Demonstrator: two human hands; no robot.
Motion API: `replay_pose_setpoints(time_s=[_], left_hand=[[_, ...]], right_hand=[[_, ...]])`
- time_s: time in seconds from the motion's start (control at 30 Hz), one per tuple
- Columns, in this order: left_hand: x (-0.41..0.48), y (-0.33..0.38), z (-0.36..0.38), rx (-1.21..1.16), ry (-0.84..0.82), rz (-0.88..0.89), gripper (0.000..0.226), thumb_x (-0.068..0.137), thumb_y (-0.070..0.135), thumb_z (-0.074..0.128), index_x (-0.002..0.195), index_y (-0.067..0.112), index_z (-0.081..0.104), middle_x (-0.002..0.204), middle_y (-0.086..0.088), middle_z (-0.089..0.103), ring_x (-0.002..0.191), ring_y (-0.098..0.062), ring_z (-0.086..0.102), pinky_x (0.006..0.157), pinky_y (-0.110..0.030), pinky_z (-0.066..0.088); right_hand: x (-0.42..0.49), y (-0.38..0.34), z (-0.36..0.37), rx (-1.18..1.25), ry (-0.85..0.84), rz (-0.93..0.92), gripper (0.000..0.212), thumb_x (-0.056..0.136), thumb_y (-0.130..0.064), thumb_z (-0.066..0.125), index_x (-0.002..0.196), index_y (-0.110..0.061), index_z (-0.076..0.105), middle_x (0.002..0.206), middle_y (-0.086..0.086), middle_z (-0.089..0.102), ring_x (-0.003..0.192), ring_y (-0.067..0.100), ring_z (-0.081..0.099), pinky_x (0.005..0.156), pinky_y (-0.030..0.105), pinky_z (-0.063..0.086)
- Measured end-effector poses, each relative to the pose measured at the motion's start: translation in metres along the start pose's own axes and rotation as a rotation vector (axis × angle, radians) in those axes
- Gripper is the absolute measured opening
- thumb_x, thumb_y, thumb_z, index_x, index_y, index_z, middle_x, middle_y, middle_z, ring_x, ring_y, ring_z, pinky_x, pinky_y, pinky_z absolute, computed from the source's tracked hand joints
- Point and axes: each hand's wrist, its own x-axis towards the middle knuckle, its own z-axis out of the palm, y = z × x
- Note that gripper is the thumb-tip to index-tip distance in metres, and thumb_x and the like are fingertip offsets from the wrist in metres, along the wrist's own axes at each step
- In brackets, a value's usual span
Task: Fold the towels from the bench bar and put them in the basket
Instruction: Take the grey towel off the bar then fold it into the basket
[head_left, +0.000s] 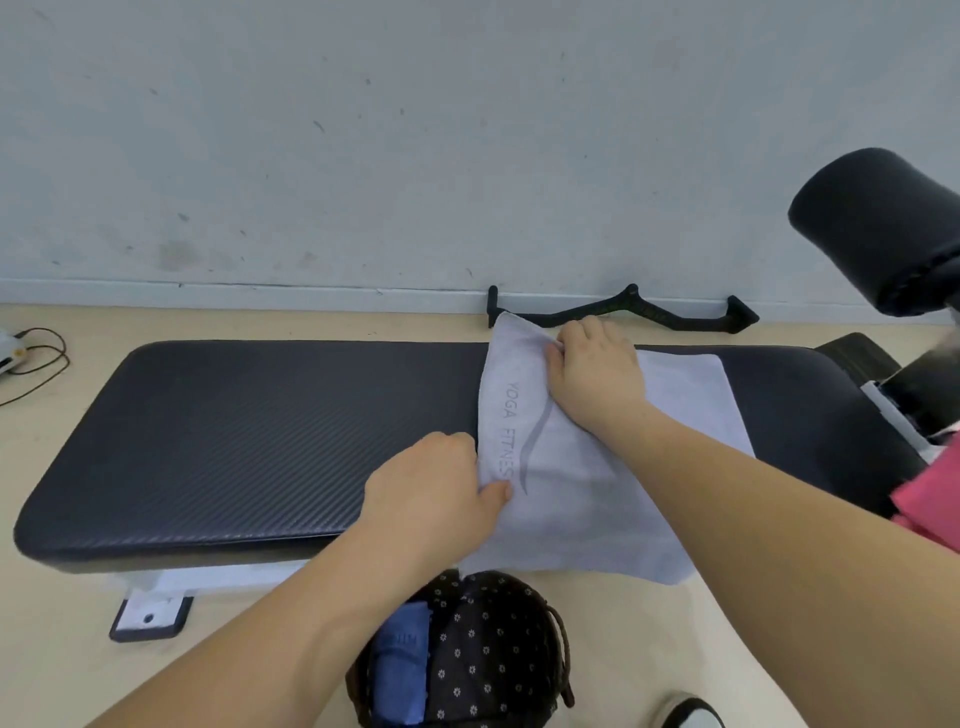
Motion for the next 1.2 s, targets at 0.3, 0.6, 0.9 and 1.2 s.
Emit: replay_pose_setpoints(time_s=[0.3, 0.6, 0.9, 1.2], left_hand=[[0.002, -0.011, -0.012, -0.343, 0.081, -0.026, 0.018, 0.096, 0.039, 0.059, 0.091, 0.024, 0.051, 0.077, 0.003, 0.064, 0.072, -0.019, 0.062, 0.062, -0.036, 0.049], [0.011, -0.017, -0.011, -0.275, 0.103, 0.091, 0.012, 0.097, 0.032, 0.063, 0.094, 0.031, 0.051, 0.087, 0.007, 0.063, 0.077, -0.015, 0.061, 0.068, -0.039, 0.054], [0.015, -0.020, -0.011, -0.041, 0.116, 0.069, 0.024, 0.095, 0.049, 0.063, 0.084, 0.029, 0.053, 0.088, 0.010, 0.061, 0.078, -0.009, 0.056, 0.060, -0.028, 0.043], [0.013, -0.034, -0.024, -0.068, 0.009, 0.047, 0.025, 0.088, 0.045, 0.070, 0.075, 0.026, 0.059, 0.073, 0.007, 0.063, 0.065, -0.009, 0.055, 0.056, -0.028, 0.040]], right_hand=[[-0.028, 0.011, -0.072, -0.143, -0.609, 0.284, 0.030, 0.094, -0.021, 0.049, 0.123, -0.014, 0.052, 0.096, 0.002, 0.062, 0.079, 0.023, 0.062, 0.068, 0.034, 0.045], [-0.085, 0.041, -0.118, 0.094, -0.875, 0.531, 0.021, 0.082, -0.013, 0.049, 0.090, -0.003, 0.065, 0.069, 0.012, 0.070, 0.049, 0.026, 0.058, 0.051, 0.026, 0.049], [-0.097, 0.054, -0.062, 0.453, -0.228, 0.356, 0.020, 0.098, -0.034, 0.056, 0.114, -0.021, 0.060, 0.108, -0.001, 0.061, 0.091, 0.021, 0.060, 0.075, 0.037, 0.053], [-0.088, 0.066, -0.067, 0.573, -0.243, 0.272, 0.005, 0.098, -0.029, 0.062, 0.099, -0.025, 0.064, 0.093, -0.005, 0.067, 0.088, 0.015, 0.064, 0.068, 0.026, 0.050]])
